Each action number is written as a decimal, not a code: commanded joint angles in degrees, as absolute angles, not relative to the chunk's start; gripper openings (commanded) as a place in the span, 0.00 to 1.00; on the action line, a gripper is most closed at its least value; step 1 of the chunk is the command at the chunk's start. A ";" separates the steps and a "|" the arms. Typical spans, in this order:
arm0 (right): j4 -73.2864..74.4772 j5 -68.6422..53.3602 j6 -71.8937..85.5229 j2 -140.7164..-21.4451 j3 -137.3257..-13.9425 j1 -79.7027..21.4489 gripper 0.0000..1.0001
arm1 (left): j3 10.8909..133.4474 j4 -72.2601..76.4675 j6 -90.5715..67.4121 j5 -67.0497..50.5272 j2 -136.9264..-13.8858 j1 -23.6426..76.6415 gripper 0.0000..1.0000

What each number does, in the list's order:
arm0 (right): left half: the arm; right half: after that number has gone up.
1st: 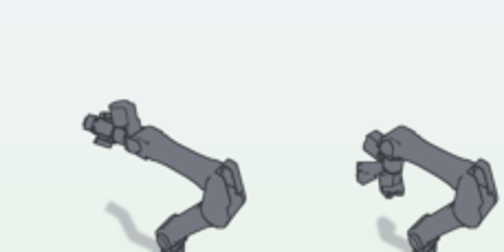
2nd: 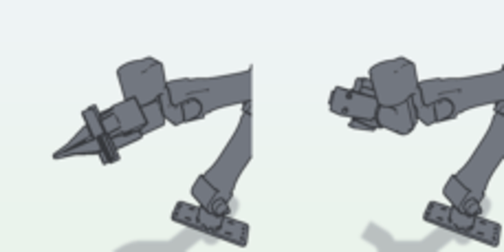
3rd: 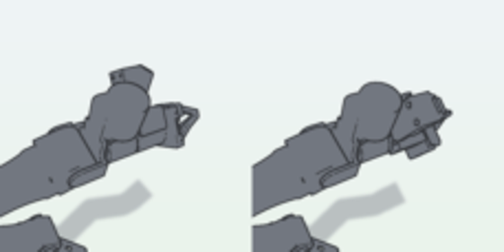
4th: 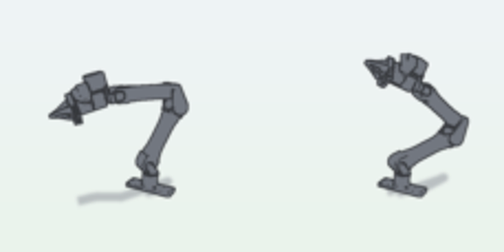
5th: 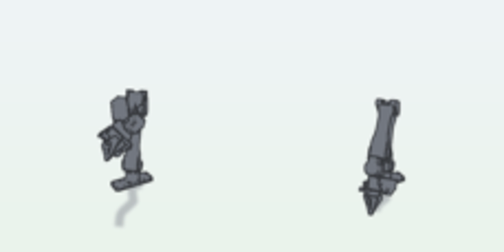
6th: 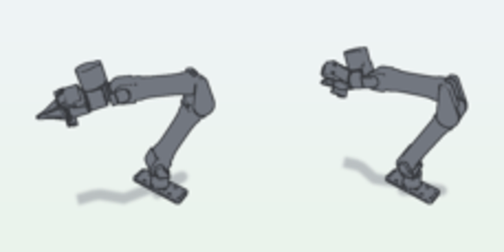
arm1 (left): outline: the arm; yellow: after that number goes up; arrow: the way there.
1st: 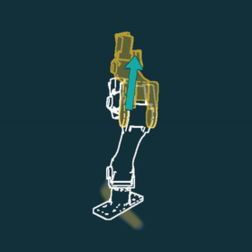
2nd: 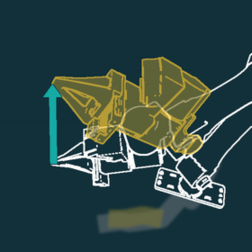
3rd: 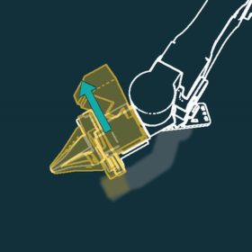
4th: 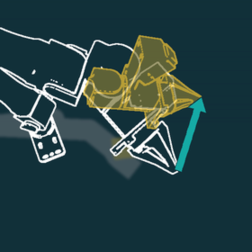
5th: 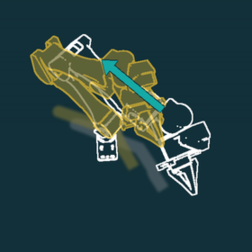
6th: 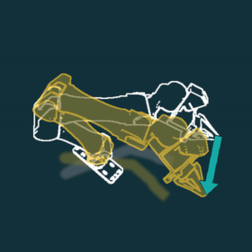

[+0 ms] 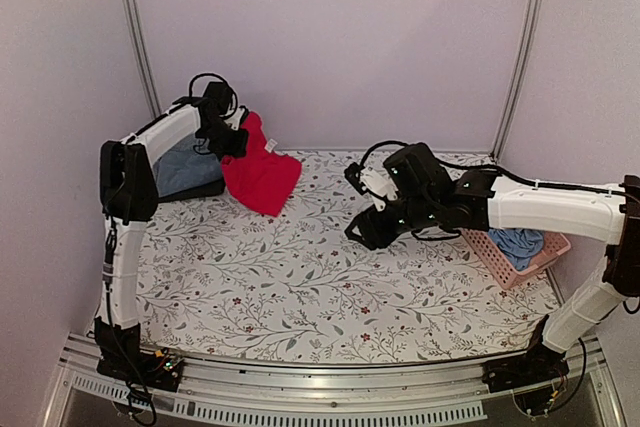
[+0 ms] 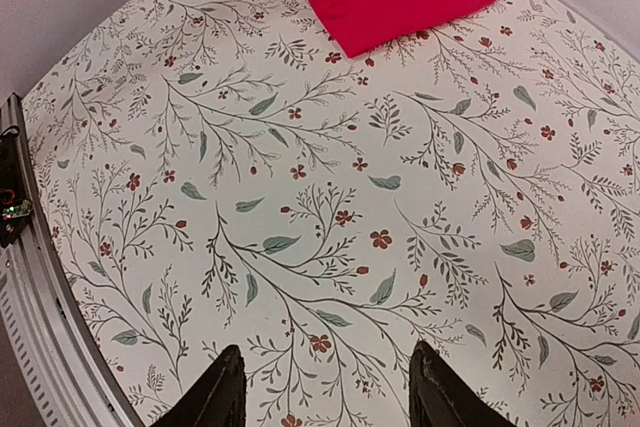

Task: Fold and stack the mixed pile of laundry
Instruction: Place the square-folded T-shirt at the corner of the board, then pick up the crumpled shirt from the bin, then place the crumpled shirt at the center of the board, then adjust the crumpled shirt at the center of the board, then pick up the crumpled shirt from the center of the board.

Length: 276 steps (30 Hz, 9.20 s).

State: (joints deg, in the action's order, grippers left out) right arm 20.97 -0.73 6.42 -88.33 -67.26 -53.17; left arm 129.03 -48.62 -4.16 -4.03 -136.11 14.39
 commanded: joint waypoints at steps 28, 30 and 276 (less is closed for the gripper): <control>21.72 -2.90 5.09 -95.03 -72.67 -52.57 0.49 | 132.60 -46.84 -0.10 -18.14 -129.69 -5.47 0.00; 22.14 -2.90 5.50 -95.10 -72.69 -52.56 0.49 | 132.43 -46.10 0.48 -18.44 -130.63 -6.99 0.00; 13.11 -37.69 16.05 -106.67 -128.12 -39.73 0.00 | 67.80 16.27 -11.52 -25.91 -99.87 35.72 1.00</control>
State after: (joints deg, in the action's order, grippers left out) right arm 18.13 -33.80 13.47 -107.33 -123.57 -39.33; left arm 65.91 16.38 -14.13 -23.38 -94.04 34.68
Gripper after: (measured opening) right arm 0.005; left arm 0.997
